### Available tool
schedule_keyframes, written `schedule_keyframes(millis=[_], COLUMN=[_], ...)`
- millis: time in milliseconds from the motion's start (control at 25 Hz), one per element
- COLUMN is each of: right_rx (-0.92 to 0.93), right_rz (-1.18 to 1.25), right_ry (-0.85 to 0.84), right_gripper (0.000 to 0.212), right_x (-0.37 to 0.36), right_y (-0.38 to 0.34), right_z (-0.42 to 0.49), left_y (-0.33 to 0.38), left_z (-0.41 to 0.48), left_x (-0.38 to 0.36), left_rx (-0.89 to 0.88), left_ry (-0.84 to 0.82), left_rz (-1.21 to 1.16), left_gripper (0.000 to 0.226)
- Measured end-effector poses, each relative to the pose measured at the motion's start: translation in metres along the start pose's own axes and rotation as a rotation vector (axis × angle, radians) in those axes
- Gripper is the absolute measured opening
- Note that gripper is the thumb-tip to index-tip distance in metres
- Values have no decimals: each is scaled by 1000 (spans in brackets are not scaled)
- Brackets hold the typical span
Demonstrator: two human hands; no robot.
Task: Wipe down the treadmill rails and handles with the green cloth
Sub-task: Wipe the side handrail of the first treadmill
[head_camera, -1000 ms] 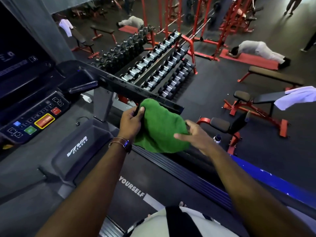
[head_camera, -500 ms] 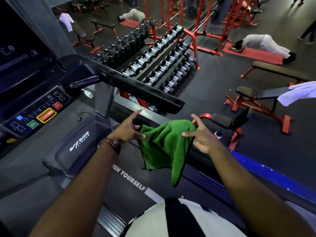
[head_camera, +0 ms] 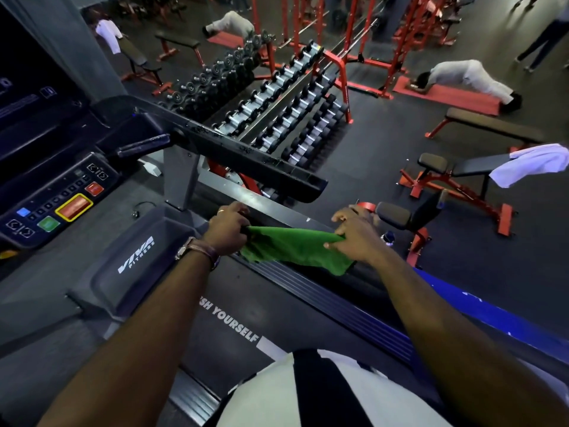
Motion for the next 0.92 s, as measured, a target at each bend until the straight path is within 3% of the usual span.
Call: schedule_keyframes(millis=[80,200,240,320,400,440,520,600,720,840,920], right_rx=[-111,-196,-171,-113,-70,-48,-32,15,147,69,72], right_rz=[209,402,393,341,256,198,75,-26,121,215,282], right_ry=[7,96,108,113,153,182,187,152,250,531,489], right_gripper=[31,30,26,18,19,22,28,36,43,36,56], right_x=[12,37,44,52,57,61,56,36,18,26,23], right_y=[-2,-13,-21,-37,-46,-51,-63,-81,-111,-92,-84], right_z=[5,18,23,24,15,5,-19,-38,-64,-68,-56], left_y=[13,52,64,74,69,61,46,56,75,83,82], left_z=[3,-9,-15,-17,0,11,18,15,19,20,27], left_x=[7,-1,-12,-29,-28,-24,-23,-27,-21,-27,-24], left_rx=[-121,-332,-400,-474,-317,-151,247,427,250,66,30], left_ry=[1,-195,-303,-404,-334,-277,-211,-228,-202,-334,-390], left_rz=[-116,-243,-152,110,112,-27,-508,-876,-806,-729,-843], left_gripper=[24,65,71,60,45,43,37,35,10,22,26])
Point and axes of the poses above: each hand's wrist, its own z-axis towards the middle knuckle, its own x-axis out of the back of the hand, y = z × x, the point moved 9 cm from there along z, towards the middle knuckle, and after that the axes turned 11 degrees about y, right-handed, at the moved point
